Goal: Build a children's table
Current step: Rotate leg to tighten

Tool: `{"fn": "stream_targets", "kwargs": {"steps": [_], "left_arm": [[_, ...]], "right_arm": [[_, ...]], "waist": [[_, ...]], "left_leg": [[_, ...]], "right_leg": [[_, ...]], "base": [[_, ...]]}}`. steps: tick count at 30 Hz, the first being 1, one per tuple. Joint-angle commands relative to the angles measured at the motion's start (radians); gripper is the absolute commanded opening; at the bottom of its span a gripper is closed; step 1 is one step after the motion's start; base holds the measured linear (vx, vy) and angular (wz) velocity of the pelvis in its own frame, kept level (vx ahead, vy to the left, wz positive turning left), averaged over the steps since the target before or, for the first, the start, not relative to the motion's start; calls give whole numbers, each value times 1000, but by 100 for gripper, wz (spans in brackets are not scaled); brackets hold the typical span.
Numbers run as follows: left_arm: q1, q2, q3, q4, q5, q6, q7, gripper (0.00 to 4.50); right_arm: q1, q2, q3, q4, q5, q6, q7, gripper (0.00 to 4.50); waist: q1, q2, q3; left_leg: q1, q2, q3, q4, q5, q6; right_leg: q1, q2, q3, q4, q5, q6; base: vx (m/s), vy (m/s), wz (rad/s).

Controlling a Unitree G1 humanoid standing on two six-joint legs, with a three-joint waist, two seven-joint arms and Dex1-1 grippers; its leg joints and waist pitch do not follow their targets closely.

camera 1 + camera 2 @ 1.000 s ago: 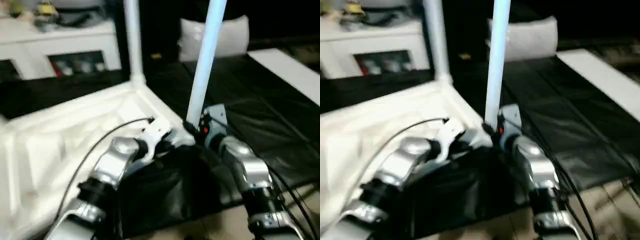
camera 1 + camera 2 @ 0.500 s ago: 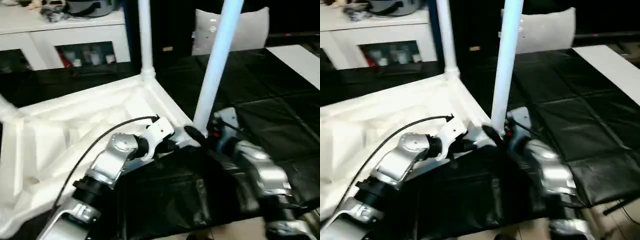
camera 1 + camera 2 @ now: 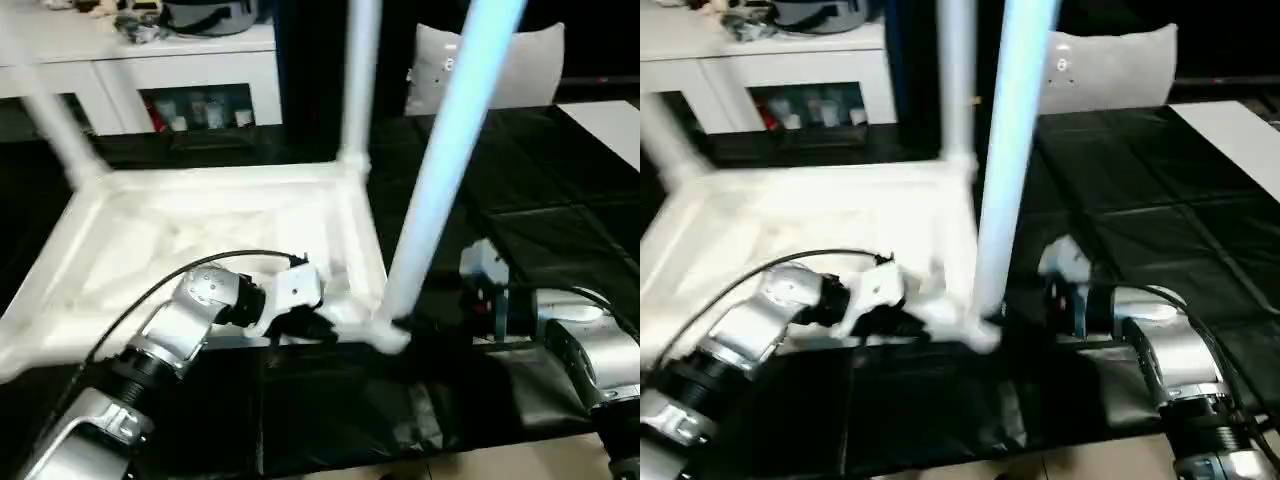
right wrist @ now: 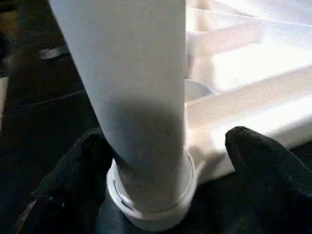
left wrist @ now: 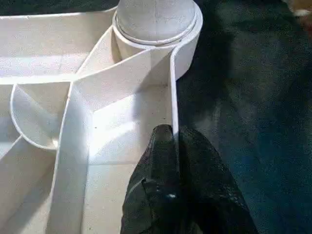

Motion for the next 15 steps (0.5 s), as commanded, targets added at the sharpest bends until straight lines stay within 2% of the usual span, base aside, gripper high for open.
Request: {"fn": "stream_targets", "kwargs": {"steps": [1,3,4,7,15], "left_arm": [[-22,12,-48,7,16,-37,-69,0],[-27,14,-53,14,15,-48,-80,0],[-35,14,-57,21,8,-60,-97,0],[-40,12,-60,24,-1,-69,-117,0],[-46,8,-62,47,-2,-99,-134,0]], "right_arm": [[-8,-28,28,-32,34,42,76,363],[-11,-34,39,-34,40,52,100,357],[-17,-39,53,-33,44,61,127,345],[-25,-39,67,-26,45,70,152,321],[-36,-40,79,-17,49,66,179,250]], "waist": [[-2,-18,-75],[-2,-22,-76],[0,-20,-76],[1,-23,-76],[8,-24,-77]], "left_leg": [[-9,25,14,-74,-55,119],[-11,24,15,-73,-47,121],[-11,23,16,-72,-42,120],[-13,23,17,-73,-43,114],[-12,22,19,-73,-32,105]], "right_leg": [[74,-46,62,-59,-309,-140],[75,-47,64,-57,-303,-142],[74,-47,65,-56,-304,-144],[75,-49,66,-58,-323,-137],[73,-47,67,-58,-333,-126]], "base": [[0,0,0],[0,0,0],[0,0,0],[0,0,0],[0,0,0]]}}
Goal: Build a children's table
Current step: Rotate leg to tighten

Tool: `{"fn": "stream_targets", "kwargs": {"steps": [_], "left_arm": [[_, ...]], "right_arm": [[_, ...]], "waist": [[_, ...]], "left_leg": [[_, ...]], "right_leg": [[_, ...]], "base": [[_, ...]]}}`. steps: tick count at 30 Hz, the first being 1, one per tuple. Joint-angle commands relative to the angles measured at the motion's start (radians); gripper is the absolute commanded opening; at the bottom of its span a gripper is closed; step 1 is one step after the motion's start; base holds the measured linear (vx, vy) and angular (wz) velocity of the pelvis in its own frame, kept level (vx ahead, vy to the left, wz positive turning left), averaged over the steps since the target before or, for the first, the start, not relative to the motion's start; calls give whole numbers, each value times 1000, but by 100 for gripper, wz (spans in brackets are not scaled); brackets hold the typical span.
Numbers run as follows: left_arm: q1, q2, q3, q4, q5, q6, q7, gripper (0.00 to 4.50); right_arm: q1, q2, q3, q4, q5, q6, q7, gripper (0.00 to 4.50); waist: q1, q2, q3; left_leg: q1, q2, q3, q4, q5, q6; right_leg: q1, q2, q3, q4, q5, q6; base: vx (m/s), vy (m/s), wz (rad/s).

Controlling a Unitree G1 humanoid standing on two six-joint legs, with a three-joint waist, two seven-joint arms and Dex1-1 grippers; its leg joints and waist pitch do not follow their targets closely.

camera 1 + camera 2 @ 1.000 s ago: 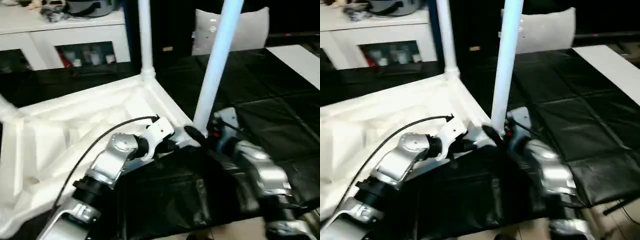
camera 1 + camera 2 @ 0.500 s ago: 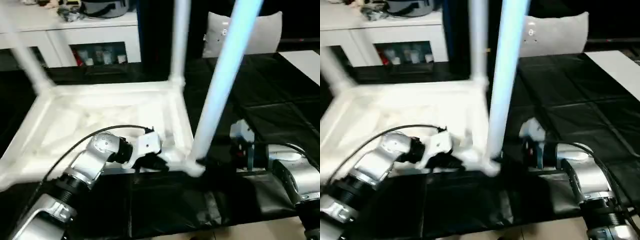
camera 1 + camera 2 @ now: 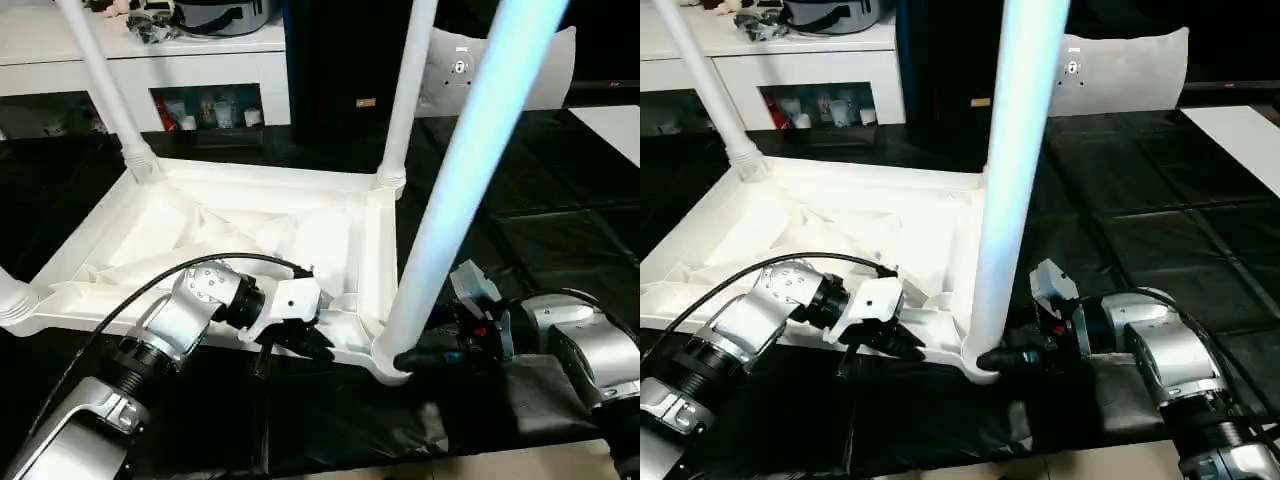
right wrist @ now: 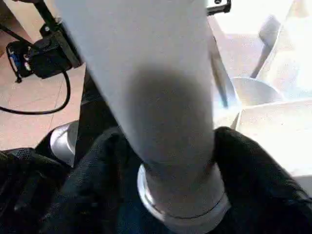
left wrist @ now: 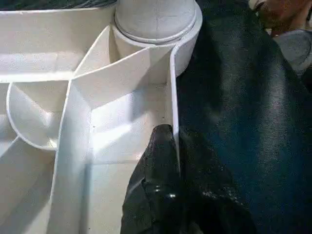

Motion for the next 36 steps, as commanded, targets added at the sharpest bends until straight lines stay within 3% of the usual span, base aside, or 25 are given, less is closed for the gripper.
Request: {"fn": "stream_targets", "kwargs": {"steps": [1,11,16,18,20,22,24,25,26,27,28,29,30,31,32,33,34,36], "left_arm": [[-19,-4,-33,3,9,-19,-35,0],[-16,-8,-17,18,1,-10,-30,0],[-11,-42,21,-8,-15,95,56,0],[-8,-51,29,-23,-16,122,81,0],[-1,-74,40,-51,-16,176,137,0],[8,-112,54,-88,-12,259,206,0],[12,-132,59,-103,-10,290,234,0],[15,-148,61,-114,-8,311,257,0],[16,-154,62,-117,-7,319,265,0],[17,-191,70,-125,0,359,315,0],[16,-200,72,-124,3,367,330,0],[12,-233,79,-119,13,393,382,0],[9,-246,84,-113,16,399,404,0],[-1,-282,98,-95,23,415,467,0],[-7,-297,105,-83,28,414,495,0],[-13,-309,111,-74,32,412,519,0],[-23,-338,121,-57,47,410,573,0],[-28,-349,125,-51,53,409,594,0]], "right_arm": [[-19,-12,15,-15,13,3,22,239],[-8,0,24,-35,25,23,29,203],[39,66,8,-126,65,131,-98,202],[48,92,7,-144,64,162,-150,202],[46,159,-1,-136,24,176,-283,201],[30,256,-27,-100,-27,180,-462,201],[24,286,-30,-90,-43,184,-516,200],[18,310,-34,-80,-56,185,-558,200],[15,319,-37,-76,-62,187,-577,200],[-1,370,-54,-45,-89,189,-680,199],[-6,382,-59,-37,-95,189,-707,199],[-20,424,-76,-10,-117,191,-799,198],[-27,437,-85,2,-121,191,-831,198],[-45,474,-109,33,-133,193,-916,197],[-54,486,-121,50,-135,186,-946,197],[-62,497,-132,63,-137,180,-971,197],[-80,528,-170,91,-131,159,-1025,197],[-87,539,-188,100,-127,147,-1047,197]], "waist": [[-2,-23,-76],[7,-24,-78],[8,-22,-74],[5,-21,-72],[0,-23,-64],[-26,-26,-56],[-44,-21,-54],[-69,-12,-55],[-95,-9,-53],[-100,-4,-53],[-120,7,-50],[-135,11,-51],[-135,11,-51],[-146,1,-50],[-155,-8,-49],[-156,-7,-50],[-159,-1,-53],[-155,-1,-60]], "left_leg": [[-12,22,13,-73,-33,102],[-12,22,14,-72,-28,96],[-12,22,14,-75,-32,85],[-11,20,15,-76,-48,76],[-8,9,16,-79,-105,51],[-2,-2,15,-74,-166,22],[1,-3,11,-72,-202,16],[-1,0,2,-70,-250,19],[3,9,-4,-74,-300,30],[5,16,-9,-77,-325,29],[7,32,-16,-89,-384,33],[-1,53,-29,-106,-445,25],[-1,53,-29,-106,-445,25],[9,41,-26,-105,-462,14],[24,6,-12,-78,-407,12],[19,-4,-9,-70,-372,16],[13,-1,-10,-69,-339,24],[4,6,-15,-77,-302,34]], "right_leg": [[74,-47,60,-59,-332,-127],[74,-47,60,-58,-339,-118],[74,-46,60,-63,-355,-105],[73,-46,58,-67,-382,-95],[71,-45,50,-85,-495,-50],[65,-43,31,-110,-619,15],[64,-42,15,-125,-658,42],[74,-41,-10,-139,-661,77],[80,-38,-25,-151,-640,84],[85,-40,-27,-150,-627,81],[91,-41,-32,-147,-587,62],[109,-44,-26,-122,-531,47],[109,-44,-26,-122,-531,47],[97,-51,-9,-123,-523,31],[78,-55,-27,-151,-607,32],[79,-58,-34,-157,-629,38],[83,-58,-39,-161,-624,43],[90,-58,-26,-147,-541,26]], "base": [[0,0,0],[0,0,0],[0,0,0],[0,0,0],[0,0,0],[0,0,0],[0,0,0],[0,0,0],[0,0,0],[0,0,0],[0,0,0],[0,0,0],[0,0,0],[0,0,0],[0,0,0],[0,0,0],[0,0,0],[0,0,0]]}}
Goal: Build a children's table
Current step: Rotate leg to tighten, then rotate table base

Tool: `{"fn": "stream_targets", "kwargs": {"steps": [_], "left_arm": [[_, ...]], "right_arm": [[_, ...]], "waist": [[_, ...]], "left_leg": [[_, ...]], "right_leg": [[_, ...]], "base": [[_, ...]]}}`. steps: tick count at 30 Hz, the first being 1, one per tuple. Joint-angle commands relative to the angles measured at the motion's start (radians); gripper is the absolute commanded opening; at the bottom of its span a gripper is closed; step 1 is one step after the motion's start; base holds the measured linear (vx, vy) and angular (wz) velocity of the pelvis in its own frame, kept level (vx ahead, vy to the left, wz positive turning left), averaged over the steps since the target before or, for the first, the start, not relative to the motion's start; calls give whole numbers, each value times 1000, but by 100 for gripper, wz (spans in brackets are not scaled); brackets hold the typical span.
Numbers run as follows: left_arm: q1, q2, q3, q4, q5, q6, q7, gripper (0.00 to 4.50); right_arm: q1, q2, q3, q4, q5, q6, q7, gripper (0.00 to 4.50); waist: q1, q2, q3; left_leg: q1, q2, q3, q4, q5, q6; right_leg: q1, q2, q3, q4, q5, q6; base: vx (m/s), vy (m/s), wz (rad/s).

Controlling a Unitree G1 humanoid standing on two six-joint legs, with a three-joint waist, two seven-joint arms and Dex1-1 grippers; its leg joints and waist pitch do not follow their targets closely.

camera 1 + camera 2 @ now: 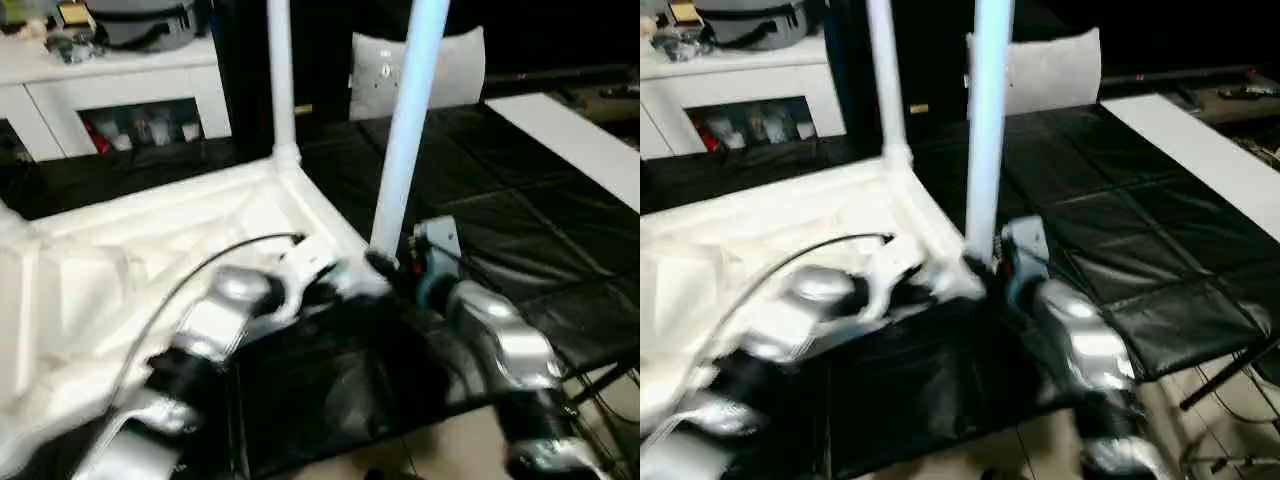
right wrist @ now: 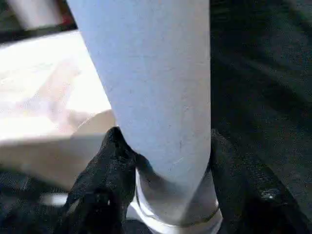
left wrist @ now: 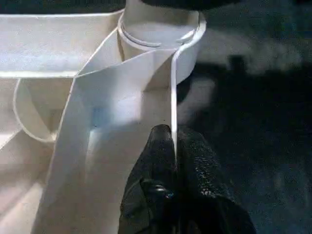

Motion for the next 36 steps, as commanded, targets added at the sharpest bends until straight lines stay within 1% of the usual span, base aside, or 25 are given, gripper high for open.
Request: {"fn": "stream_targets", "kwargs": {"steps": [1,2,3,6,7,8,9,10,12,13,14,16,18,19,21,22,24,25,28,29,30,33,34,35,36], "left_arm": [[-37,-73,-42,-44,-42,-30,-3,0],[-37,-69,-46,-47,-39,-37,-6,0],[-34,-57,-56,-53,-31,-51,-16,0],[-23,-36,-56,-66,-19,-58,-28,0],[-21,-29,-56,-64,-19,-68,-32,0],[-20,-28,-55,-63,-19,-70,-33,0],[-18,-19,-56,-56,-16,-89,-40,0],[-18,-13,-57,-52,-14,-103,-44,0],[-18,-1,-61,-44,-10,-129,-52,0],[-20,6,-58,-33,-10,-144,-57,0],[-24,11,-56,-21,-9,-165,-57,0],[-31,17,-53,-4,-5,-191,-49,0],[-41,19,-34,24,-2,-222,-23,0],[-41,18,-32,23,-4,-221,-23,0],[-34,11,4,-7,-54,-201,-46,0],[-31,10,11,-19,-70,-191,-56,44],[-8,24,14,-78,-104,-166,-104,54],[3,33,13,-101,-110,-163,-118,58],[22,53,16,-133,-115,-162,-127,78],[32,64,20,-152,-118,-153,-130,98],[49,86,22,-182,-121,-136,-143,103],[143,203,54,-367,-167,1,-211,113],[161,224,62,-400,-179,26,-216,127],[183,253,71,-437,-192,50,-230,137],[198,273,77,-464,-201,66,-239,137]], "right_arm": [[-24,61,9,42,34,-10,-35,232],[-24,62,0,38,38,-16,-38,252],[-22,62,-17,29,44,-26,-42,266],[-8,45,-15,14,26,-32,-39,276],[-3,37,-15,13,23,-39,-33,300],[-1,33,-14,12,22,-42,-32,309],[10,13,-8,7,13,-59,-17,309],[17,-1,-3,2,8,-71,-5,315],[31,-26,8,-8,-5,-101,20,333],[50,-58,21,-26,-25,-130,43,344],[68,-68,6,-57,9,-97,75,351],[89,-87,-1,-91,23,-87,102,368],[137,-138,6,-164,0,-95,110,378],[140,-141,6,-169,3,-95,114,378],[185,-168,-3,-246,55,-78,172,406],[194,-172,-7,-264,68,-76,181,423],[224,-206,13,-326,87,-69,226,435],[233,-218,24,-350,90,-65,245,445],[245,-229,41,-398,111,-19,274,450],[248,-235,51,-419,117,9,275,450],[250,-239,65,-444,123,31,279,450],[225,-225,109,-494,133,69,272,450],[219,-222,115,-500,139,76,271,450],[209,-213,122,-499,139,77,267,450],[202,-207,127,-500,139,78,264,450]], "waist": [[0,-3,-58],[0,-4,-59],[3,-3,-65],[21,-11,-75],[29,-17,-77],[35,-17,-80],[46,-24,-85],[56,-19,-85],[70,-23,-88],[78,-27,-84],[87,-30,-82],[97,-26,-80],[103,-25,-74],[105,-26,-75],[108,-27,-73],[106,-29,-74],[104,-30,-74],[106,-29,-75],[109,-28,-75],[107,-30,-73],[109,-24,-73],[96,-23,-76],[92,-21,-76],[87,-18,-72],[86,-19,-69]], "left_leg": [[-17,4,0,-82,-301,51],[-18,4,0,-82,-297,51],[-20,2,1,-82,-261,55],[-23,4,9,-80,-111,81],[-26,1,12,-76,-62,95],[-27,1,11,-74,-36,100],[-40,-4,13,-68,30,119],[-36,-3,15,-65,71,138],[-41,-6,17,-57,115,162],[-45,-7,20,-58,107,164],[-42,-7,23,-59,87,164],[-40,-4,24,-63,58,157],[-33,-2,27,-69,11,127],[-31,-2,28,-70,-1,119],[-32,-3,29,-74,-42,103],[-35,-4,30,-75,-50,104],[-34,-6,30,-74,-56,106],[-35,0,28,-74,-53,107],[-35,1,28,-74,-36,116],[-37,-1,29,-73,-35,115],[-36,-1,27,-75,-32,110],[-41,3,23,-77,-26,97],[-41,4,23,-77,-22,96],[-34,-1,28,-75,-41,93],[-35,-4,30,-77,-50,96]], "right_leg": [[56,-52,36,-81,-512,6],[56,-54,38,-80,-508,1],[58,-56,47,-72,-464,-23],[56,-53,71,-41,-318,-101],[54,-50,78,-30,-281,-121],[55,-52,83,-21,-257,-134],[62,-50,87,-5,-195,-145],[55,-51,91,4,-155,-161],[55,-48,93,13,-117,-165],[55,-48,94,12,-139,-155],[55,-46,95,3,-184,-132],[53,-46,95,-2,-240,-112],[45,-40,96,-16,-318,-73],[45,-40,96,-18,-332,-67],[46,-39,96,-24,-373,-48],[47,-40,96,-26,-382,-42],[45,-40,96,-27,-385,-45],[45,-44,98,-22,-376,-53],[41,-39,99,-19,-352,-69],[41,-37,99,-20,-352,-68],[43,-37,99,-19,-354,-66],[48,-42,102,-9,-331,-70],[46,-43,103,-5,-320,-75],[38,-36,101,-13,-350,-79],[36,-34,100,-20,-372,-74]], "base": [[0,0,0],[0,0,0],[0,0,0],[54,-21,8],[55,-28,11],[0,0,0],[0,0,0],[0,0,0],[0,0,0],[0,0,0],[0,0,0],[0,0,0],[0,0,0],[0,0,0],[0,0,0],[0,0,0],[0,0,0],[0,0,0],[0,0,0],[0,0,0],[0,0,0],[0,0,0],[0,0,0],[0,0,0],[0,0,0]]}}
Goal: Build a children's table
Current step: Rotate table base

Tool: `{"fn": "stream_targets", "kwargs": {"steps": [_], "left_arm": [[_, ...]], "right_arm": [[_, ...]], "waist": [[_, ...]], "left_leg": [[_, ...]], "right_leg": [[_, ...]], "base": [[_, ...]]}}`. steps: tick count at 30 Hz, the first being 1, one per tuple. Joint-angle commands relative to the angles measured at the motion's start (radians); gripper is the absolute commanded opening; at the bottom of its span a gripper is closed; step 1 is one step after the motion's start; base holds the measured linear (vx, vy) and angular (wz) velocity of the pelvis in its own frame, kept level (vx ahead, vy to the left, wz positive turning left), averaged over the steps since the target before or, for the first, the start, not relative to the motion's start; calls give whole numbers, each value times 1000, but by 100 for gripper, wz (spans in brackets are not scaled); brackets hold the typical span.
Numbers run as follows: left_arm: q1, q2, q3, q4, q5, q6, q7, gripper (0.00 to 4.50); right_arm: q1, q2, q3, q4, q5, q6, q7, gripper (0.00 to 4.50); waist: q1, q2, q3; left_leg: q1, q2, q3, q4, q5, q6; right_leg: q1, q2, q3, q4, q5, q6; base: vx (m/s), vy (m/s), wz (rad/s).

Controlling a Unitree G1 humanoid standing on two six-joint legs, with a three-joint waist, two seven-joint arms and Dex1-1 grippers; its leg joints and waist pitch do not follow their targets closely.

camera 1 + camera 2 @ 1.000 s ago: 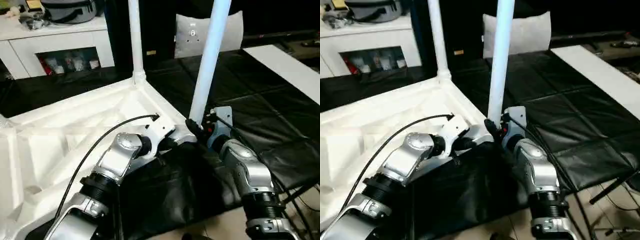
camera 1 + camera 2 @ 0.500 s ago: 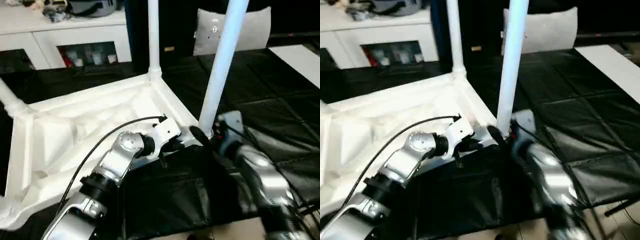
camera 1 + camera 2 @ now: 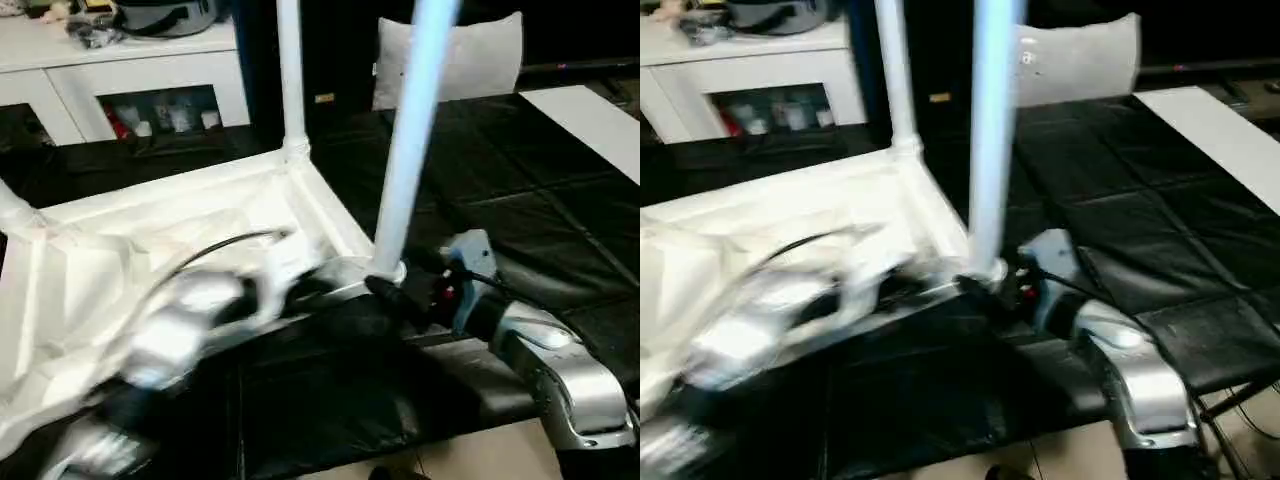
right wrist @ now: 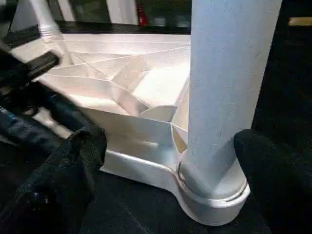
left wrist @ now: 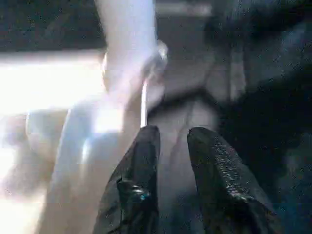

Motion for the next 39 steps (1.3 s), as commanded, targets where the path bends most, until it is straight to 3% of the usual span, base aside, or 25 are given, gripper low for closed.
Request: {"fn": "stream_targets", "kwargs": {"steps": [1,2,4,5,7,10,12,15,16,18,20,21,25,27,28,29,32,34,37,39], "left_arm": [[36,64,25,-112,-36,63,-49,154],[45,77,27,-124,-39,68,-57,154],[91,136,40,-175,-47,88,-86,173],[124,167,59,-206,-49,103,-86,180],[167,197,93,-246,-56,134,-66,185],[190,216,109,-276,-63,162,-51,203],[200,226,115,-289,-65,178,-44,215],[213,240,113,-308,-69,196,-32,232],[220,243,102,-317,-70,208,-26,232],[223,248,83,-321,-61,222,-22,232],[224,255,71,-326,-53,233,-17,232],[224,258,67,-328,-51,237,-14,232],[223,273,56,-333,-47,254,-3,232],[226,283,50,-338,-50,260,5,232],[228,286,48,-341,-51,264,7,232],[231,289,45,-345,-51,267,7,232],[238,295,38,-353,-52,276,10,232],[240,297,28,-358,-50,284,16,232],[240,299,20,-351,-45,280,26,232],[240,299,19,-346,-40,273,31,232]], "right_arm": [[-48,25,49,-34,21,12,11,450],[-51,28,53,-33,19,14,12,450],[-70,37,71,-25,4,22,11,450],[-80,37,82,-23,-4,30,6,450],[-90,31,97,-26,-5,40,6,450],[-97,22,112,-30,-2,48,22,450],[-98,10,122,-36,-2,56,39,450],[-92,-10,135,-46,1,64,64,450],[-95,-5,140,-29,-3,38,62,450],[-116,19,149,19,-21,1,43,450],[-145,48,160,71,-38,-28,23,450],[-158,59,166,92,-45,-42,17,450],[-245,124,214,230,-88,-107,10,450],[-305,160,239,329,-120,-154,-3,450],[-321,171,241,359,-124,-162,-5,450],[-339,189,239,397,-129,-170,-18,450],[-376,230,235,496,-156,-220,-70,450],[-409,275,213,604,-176,-271,-152,450],[-446,314,159,717,-199,-327,-310,450],[-456,315,146,740,-206,-340,-352,450]], "waist": [[9,-17,-65],[9,-15,-66],[4,-13,-62],[2,-18,-60],[1,-16,-59],[6,-14,-60],[13,-16,-55],[11,-16,-46],[7,-12,-49],[5,-15,-50],[-4,-12,-52],[-8,-8,-51],[-20,-10,-52],[-20,-5,-54],[-23,-11,-54],[-19,-6,-55],[-16,-4,-58],[-17,-4,-60],[-17,-3,-61],[-16,-2,-59]], "left_leg": [[-15,3,15,-67,-77,91],[-16,7,10,-70,-84,82],[-16,7,10,-73,-104,78],[-14,6,9,-74,-129,66],[-8,5,12,-72,-135,65],[-6,7,11,-74,-142,59],[5,8,12,-77,-179,54],[8,7,6,-84,-262,40],[10,5,4,-84,-276,35],[7,4,3,-84,-272,33],[5,0,1,-82,-277,33],[4,1,-1,-83,-281,31],[4,1,-4,-80,-286,34],[6,5,-5,-81,-278,33],[1,7,-6,-83,-267,31],[3,9,-6,-84,-249,29],[6,12,-2,-84,-218,22],[1,12,-2,-86,-182,10],[0,10,1,-86,-164,-2],[3,9,3,-86,-184,-4]], "right_leg": [[83,-38,53,-82,-411,-57],[87,-42,53,-74,-412,-60],[83,-38,54,-80,-431,-50],[83,-40,54,-78,-450,-46],[76,-37,55,-86,-464,-35],[77,-35,56,-84,-459,-34],[70,-33,58,-89,-483,-36],[76,-35,55,-98,-554,-9],[77,-36,55,-102,-565,1],[80,-38,54,-101,-566,4],[81,-37,52,-103,-569,2],[81,-38,52,-103,-566,-4],[81,-39,53,-101,-559,-21],[79,-39,60,-94,-528,-47],[82,-38,64,-87,-501,-65],[81,-39,69,-79,-468,-85],[79,-36,76,-69,-406,-114],[83,-36,81,-56,-344,-149],[86,-35,84,-48,-301,-167],[85,-36,85,-52,-327,-159]], "base": [[0,0,0],[0,0,0],[0,0,0],[0,0,0],[0,0,0],[0,0,0],[0,0,0],[0,0,0],[0,0,0],[0,0,0],[0,0,0],[0,0,0],[0,0,0],[0,0,0],[0,0,0],[0,0,0],[0,0,0],[0,0,0],[0,0,0],[0,0,0]]}}
